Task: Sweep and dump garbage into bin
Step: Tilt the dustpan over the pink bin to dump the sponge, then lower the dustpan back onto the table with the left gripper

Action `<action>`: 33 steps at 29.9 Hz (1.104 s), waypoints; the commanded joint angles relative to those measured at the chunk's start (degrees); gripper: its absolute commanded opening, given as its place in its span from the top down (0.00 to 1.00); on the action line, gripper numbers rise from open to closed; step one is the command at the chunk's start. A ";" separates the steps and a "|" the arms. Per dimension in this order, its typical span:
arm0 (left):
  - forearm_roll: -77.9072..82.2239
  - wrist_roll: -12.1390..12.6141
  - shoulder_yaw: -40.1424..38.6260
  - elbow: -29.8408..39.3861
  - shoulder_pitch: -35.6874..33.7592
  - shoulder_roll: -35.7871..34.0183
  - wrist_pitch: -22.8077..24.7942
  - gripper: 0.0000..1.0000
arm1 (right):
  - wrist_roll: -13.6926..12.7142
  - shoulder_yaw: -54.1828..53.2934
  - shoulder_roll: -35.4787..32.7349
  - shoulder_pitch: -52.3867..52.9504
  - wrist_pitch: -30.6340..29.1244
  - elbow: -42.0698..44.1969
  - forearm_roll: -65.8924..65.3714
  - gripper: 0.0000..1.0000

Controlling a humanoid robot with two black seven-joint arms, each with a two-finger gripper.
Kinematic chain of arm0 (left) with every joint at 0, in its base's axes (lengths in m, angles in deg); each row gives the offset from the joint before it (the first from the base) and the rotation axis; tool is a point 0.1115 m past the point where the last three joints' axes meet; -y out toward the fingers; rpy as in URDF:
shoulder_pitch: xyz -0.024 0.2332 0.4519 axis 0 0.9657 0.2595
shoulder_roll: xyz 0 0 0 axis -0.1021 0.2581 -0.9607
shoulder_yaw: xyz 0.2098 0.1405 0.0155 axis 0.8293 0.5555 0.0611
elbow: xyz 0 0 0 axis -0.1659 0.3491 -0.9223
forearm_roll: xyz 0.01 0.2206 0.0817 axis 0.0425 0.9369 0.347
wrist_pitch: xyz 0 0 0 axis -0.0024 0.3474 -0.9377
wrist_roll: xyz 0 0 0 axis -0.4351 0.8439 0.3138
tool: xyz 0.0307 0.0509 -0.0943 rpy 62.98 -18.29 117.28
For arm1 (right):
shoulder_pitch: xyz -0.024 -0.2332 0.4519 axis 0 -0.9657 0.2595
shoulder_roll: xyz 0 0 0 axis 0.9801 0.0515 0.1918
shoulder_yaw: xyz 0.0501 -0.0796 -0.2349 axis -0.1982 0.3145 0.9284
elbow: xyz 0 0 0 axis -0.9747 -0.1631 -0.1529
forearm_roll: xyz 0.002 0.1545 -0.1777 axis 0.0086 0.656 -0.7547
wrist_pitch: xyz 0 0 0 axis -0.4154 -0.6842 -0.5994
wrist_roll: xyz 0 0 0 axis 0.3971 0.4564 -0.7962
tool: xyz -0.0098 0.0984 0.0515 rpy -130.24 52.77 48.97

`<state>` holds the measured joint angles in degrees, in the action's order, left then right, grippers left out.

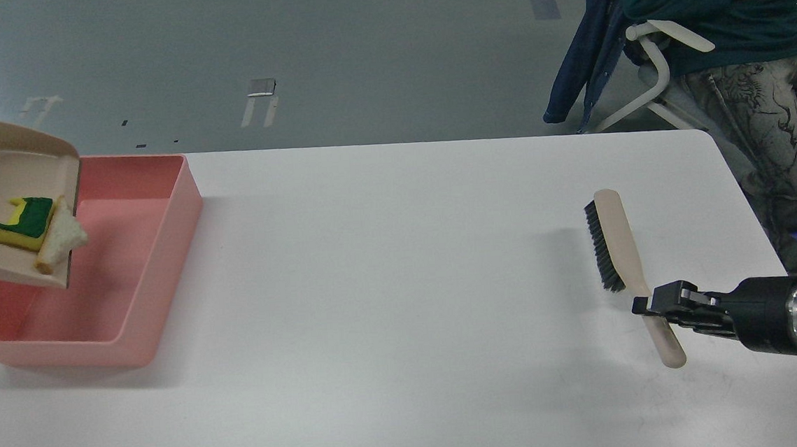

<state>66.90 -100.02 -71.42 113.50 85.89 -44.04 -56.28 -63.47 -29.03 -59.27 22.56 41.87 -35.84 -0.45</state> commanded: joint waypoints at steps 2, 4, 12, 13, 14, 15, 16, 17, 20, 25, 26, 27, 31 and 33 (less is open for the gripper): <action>12.37 0.01 0.00 -0.02 0.01 -0.92 -8.27 1.00 | -0.07 0.10 0.64 -0.18 0.11 -0.06 -0.09 1.00; 13.01 0.01 0.00 -0.02 -0.17 -1.01 -10.30 1.00 | -0.07 0.02 0.73 -0.36 0.11 -0.06 -0.09 1.00; -9.28 0.01 -0.97 0.77 -8.06 -4.96 3.19 1.00 | -0.07 0.02 1.25 -0.36 0.11 -0.06 -0.09 1.00; -14.27 0.01 -1.06 0.77 -11.04 -4.97 7.65 1.00 | -0.07 0.02 1.25 -0.36 0.11 -0.06 -0.09 1.00; -18.76 0.01 -1.14 0.86 -14.29 -4.70 11.18 1.00 | -0.07 -0.07 1.25 -0.36 0.11 -0.06 -0.09 1.00; -20.98 1.10 -1.14 0.94 -16.23 -4.44 12.78 1.00 | -0.07 -0.07 1.25 -0.36 0.11 0.03 -0.09 1.00; -23.00 2.94 -1.14 1.29 -17.82 -4.26 14.19 1.00 | -0.07 -0.16 1.25 -0.36 0.11 0.03 -0.09 1.00; -26.33 6.00 -1.06 2.78 -20.10 -3.48 15.86 1.00 | -0.07 -0.25 1.34 -0.36 0.11 -0.06 -0.09 1.00; -28.73 9.81 -1.14 7.35 -22.49 -0.23 15.79 1.00 | -0.07 -0.51 1.43 -0.36 0.11 -0.06 -0.09 1.00; -26.64 14.10 0.09 18.32 -24.51 7.76 6.94 1.00 | -0.07 -0.42 1.52 -0.36 0.11 -0.06 -0.09 1.00; -25.76 15.34 0.17 19.48 -24.69 9.87 5.78 1.00 | -0.07 -0.42 1.52 -0.36 0.11 -0.06 -0.09 1.00; -22.70 17.96 0.52 21.58 -25.30 15.37 4.11 1.00 | -0.07 -0.42 1.34 -0.36 0.11 -0.06 -0.09 1.00; -7.43 23.16 1.84 22.66 -27.94 30.58 3.57 1.00 | -0.07 -0.42 1.08 -0.36 0.11 -0.14 -0.09 1.00; -2.14 24.40 3.50 21.87 -28.03 37.18 3.13 1.00 | -0.07 -0.51 1.08 -0.44 0.11 -0.14 -0.09 1.00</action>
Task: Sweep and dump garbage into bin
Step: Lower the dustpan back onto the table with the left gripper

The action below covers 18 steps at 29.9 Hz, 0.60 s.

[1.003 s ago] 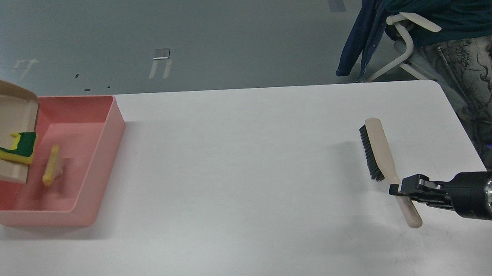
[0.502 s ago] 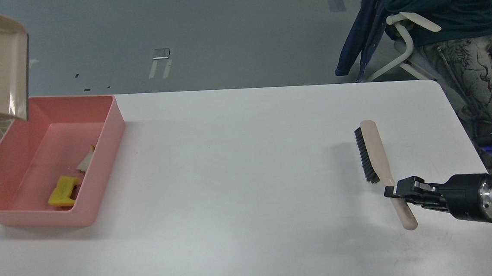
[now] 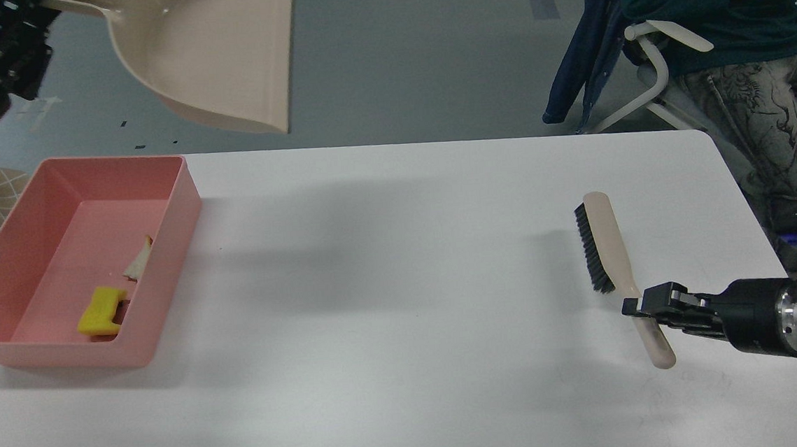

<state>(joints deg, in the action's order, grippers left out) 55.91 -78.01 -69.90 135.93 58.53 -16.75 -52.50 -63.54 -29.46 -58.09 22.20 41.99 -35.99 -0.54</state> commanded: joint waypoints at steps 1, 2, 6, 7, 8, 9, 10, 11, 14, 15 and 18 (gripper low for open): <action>11.23 2.73 3.47 -1.45 -0.67 13.33 -1.53 1.00 | 0.00 -0.17 -0.09 -0.08 -0.01 0.01 0.01 1.00; 11.25 2.74 3.48 -1.45 -0.67 13.36 -1.53 1.00 | 0.00 -0.17 -0.09 -0.08 -0.01 0.01 0.01 1.00; 14.33 2.74 10.32 -4.96 -1.63 20.90 -5.74 1.00 | 0.00 -0.08 -0.09 -0.08 -0.01 -0.08 0.01 1.00; 14.33 2.74 11.21 -5.58 -1.72 21.62 -6.36 1.00 | 0.00 0.01 -0.09 -0.08 -0.01 -0.17 0.01 1.00; 14.33 2.74 12.61 -6.80 -1.81 23.02 -7.41 1.00 | 0.00 0.10 -0.09 -0.08 -0.01 -0.26 0.01 1.00; 14.33 2.74 13.23 -7.42 -1.81 23.73 -7.77 1.00 | 0.00 0.18 -0.09 -0.08 -0.01 -0.26 0.01 1.00; 14.33 2.74 13.93 -7.95 -1.72 24.25 -8.12 1.00 | 0.00 0.18 -0.09 -0.08 -0.01 -0.26 0.01 1.00; 14.33 2.65 15.25 -9.00 -1.64 25.39 -8.56 1.00 | 0.00 0.27 -0.18 -0.08 -0.01 -0.26 0.01 1.00; 14.33 2.30 17.01 -11.38 -1.29 27.94 -9.79 1.00 | 0.00 0.19 -0.09 -0.25 -0.01 -0.26 0.01 1.00; 14.33 2.30 17.10 -11.73 -1.20 28.39 -9.97 1.00 | 0.00 0.18 -0.09 -0.25 -0.01 -0.26 0.01 1.00; 14.33 1.95 18.15 -13.23 -0.24 29.62 -10.23 1.00 | 0.00 0.27 -0.09 -0.25 -0.01 -0.26 0.01 1.00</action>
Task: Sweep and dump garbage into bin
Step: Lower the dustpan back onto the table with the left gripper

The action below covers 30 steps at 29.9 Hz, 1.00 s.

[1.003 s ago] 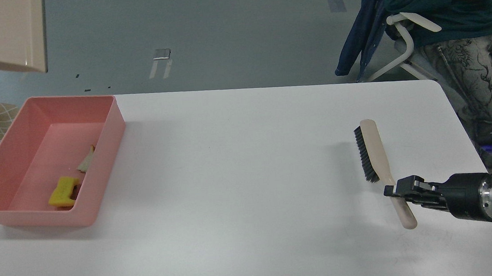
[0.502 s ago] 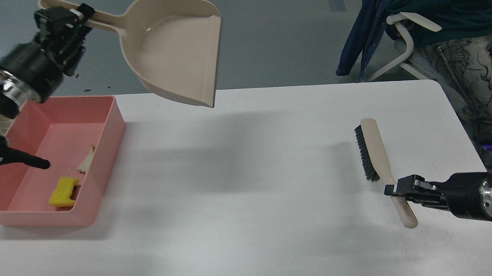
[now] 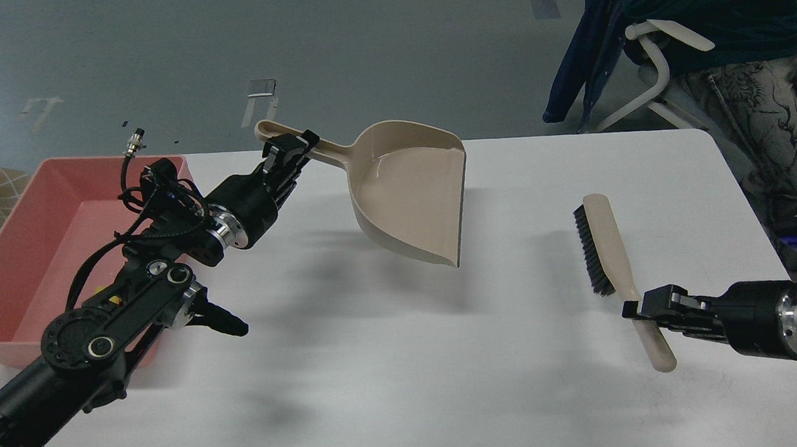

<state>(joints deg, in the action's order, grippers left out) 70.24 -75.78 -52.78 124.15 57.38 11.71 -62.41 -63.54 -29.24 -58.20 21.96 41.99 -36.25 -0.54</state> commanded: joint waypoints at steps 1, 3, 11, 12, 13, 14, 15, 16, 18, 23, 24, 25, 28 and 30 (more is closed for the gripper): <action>0.00 -0.37 1.04 -1.71 1.09 1.16 -0.50 1.00 | 0.00 0.04 0.02 -0.02 -0.01 0.01 0.00 1.00; 0.00 -0.37 1.21 -2.15 1.45 1.42 -1.20 1.00 | 0.00 0.04 0.10 -0.02 -0.01 0.01 0.00 1.00; -0.09 -0.37 1.48 -3.91 3.03 2.57 -1.38 1.00 | -0.08 0.13 0.19 -0.02 -0.01 -0.17 0.00 1.00; -0.09 -0.37 1.48 -3.91 3.12 2.57 -1.38 1.00 | 0.00 0.13 0.19 -0.02 -0.01 -0.17 0.00 1.00; -0.09 -0.45 1.48 -3.91 3.20 2.57 -1.38 1.00 | 0.00 0.22 0.19 -0.10 -0.01 -0.17 0.00 1.00; -0.18 -0.63 1.48 -3.99 3.29 2.57 -1.38 1.00 | -0.08 0.22 0.19 -0.11 -0.01 -0.17 0.00 1.00; -0.18 -0.81 1.48 -4.08 3.29 2.57 -1.38 1.00 | -0.08 0.22 0.19 -0.11 -0.01 -0.17 0.00 1.00; -0.26 -0.98 1.56 -4.17 3.29 2.57 -1.38 1.00 | -0.08 0.22 0.19 -0.19 -0.01 -0.17 0.00 1.00; -0.18 -1.07 1.56 -4.43 3.38 2.57 -1.38 1.00 | 0.00 0.13 0.19 -0.19 -0.01 -0.26 0.00 1.00; -0.27 -1.25 1.48 -4.70 4.17 2.57 -1.55 0.66 | -0.08 0.13 0.19 -0.19 -0.01 -0.70 0.00 1.00; -0.35 -1.33 1.48 -4.70 4.17 2.57 -1.55 0.56 | -0.08 0.22 0.19 -0.19 -0.01 -0.70 0.00 1.00; -0.44 -1.42 1.48 -4.70 4.17 2.57 -1.81 0.37 | 0.00 0.13 0.19 -0.19 -0.01 -0.70 0.00 1.00; -0.53 -2.56 1.56 -4.70 4.17 2.57 -2.69 0.12 | 0.00 0.13 0.19 -0.19 -0.01 -0.70 0.00 1.00; -0.53 -2.83 1.56 -4.70 4.17 2.48 -2.69 0.09 | -0.08 0.04 0.19 -0.19 -0.01 -0.70 0.00 1.00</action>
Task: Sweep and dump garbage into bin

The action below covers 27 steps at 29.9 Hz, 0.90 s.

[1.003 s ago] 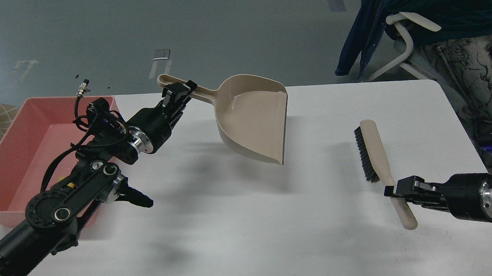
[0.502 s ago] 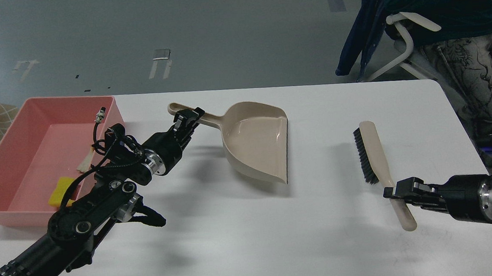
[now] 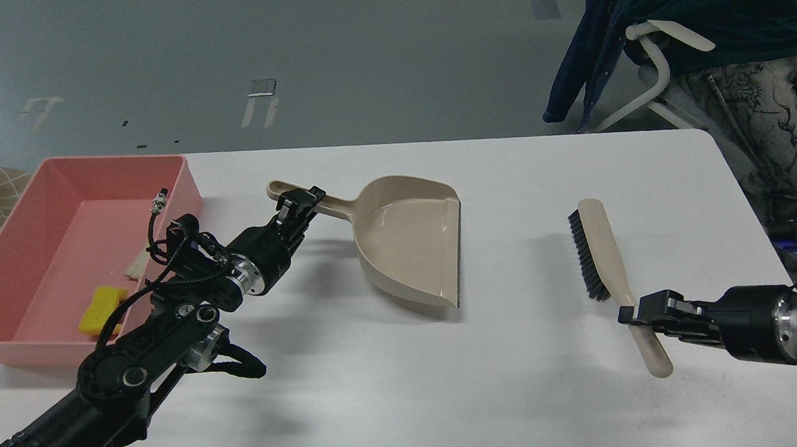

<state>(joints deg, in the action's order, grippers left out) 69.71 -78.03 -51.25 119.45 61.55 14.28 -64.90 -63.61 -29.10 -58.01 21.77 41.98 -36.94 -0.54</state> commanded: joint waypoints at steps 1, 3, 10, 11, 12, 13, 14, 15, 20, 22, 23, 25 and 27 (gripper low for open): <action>0.18 -0.58 0.13 0.00 0.09 -0.09 -0.21 0.04 | -0.02 -0.09 0.09 0.00 0.00 -0.01 0.00 1.00; 0.61 -0.84 1.17 0.00 0.09 -0.53 -0.21 0.03 | 0.07 -0.27 0.26 0.00 0.18 0.08 0.00 1.00; 0.88 -2.77 6.19 0.17 0.45 -3.52 -0.03 0.02 | 0.16 -1.06 1.93 -0.26 2.90 0.70 0.18 1.00; 0.88 -2.78 6.19 0.17 0.53 -3.61 -0.03 0.02 | 0.24 -1.06 2.19 -0.26 3.08 0.78 0.18 1.00; 0.97 -2.86 6.19 0.17 0.97 -3.95 0.06 0.02 | 0.24 -1.14 2.63 -0.26 3.52 0.79 0.26 1.00; 0.97 -2.86 6.19 0.17 0.97 -3.96 0.06 0.02 | 0.24 -1.15 2.64 -0.26 3.52 0.79 0.27 1.00; 1.32 -2.95 6.19 0.26 1.50 -4.48 0.15 0.02 | 0.24 -1.15 3.07 -0.26 3.69 0.87 0.35 1.00; 2.10 -2.95 6.19 0.44 1.85 -4.83 0.15 0.02 | 0.24 -1.15 3.42 -0.26 3.78 0.96 0.61 1.00; 3.25 -3.48 6.10 1.49 4.31 -7.03 0.67 0.02 | 0.24 -1.15 4.48 -0.26 4.31 2.72 3.25 1.00; 3.25 -4.44 6.10 2.37 5.01 -7.73 0.67 0.02 | 0.24 -1.15 4.57 -0.35 4.31 3.51 3.34 1.00; 3.25 -4.62 6.02 3.15 5.63 -8.61 0.76 0.02 | 0.24 -1.15 4.57 -0.35 4.22 3.95 3.34 1.00; 3.17 -4.88 5.93 4.74 6.25 -9.49 0.76 0.02 | 0.24 -1.15 4.57 -0.35 4.05 4.56 3.34 1.00; 3.17 -5.50 5.93 6.05 6.68 -10.54 1.11 0.02 | 0.24 -1.06 4.57 -0.44 3.87 4.83 3.34 1.00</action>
<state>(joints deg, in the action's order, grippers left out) 72.95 -82.84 -45.25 123.79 67.56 5.07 -64.13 -63.35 -30.25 -53.47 21.42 46.12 -32.66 2.79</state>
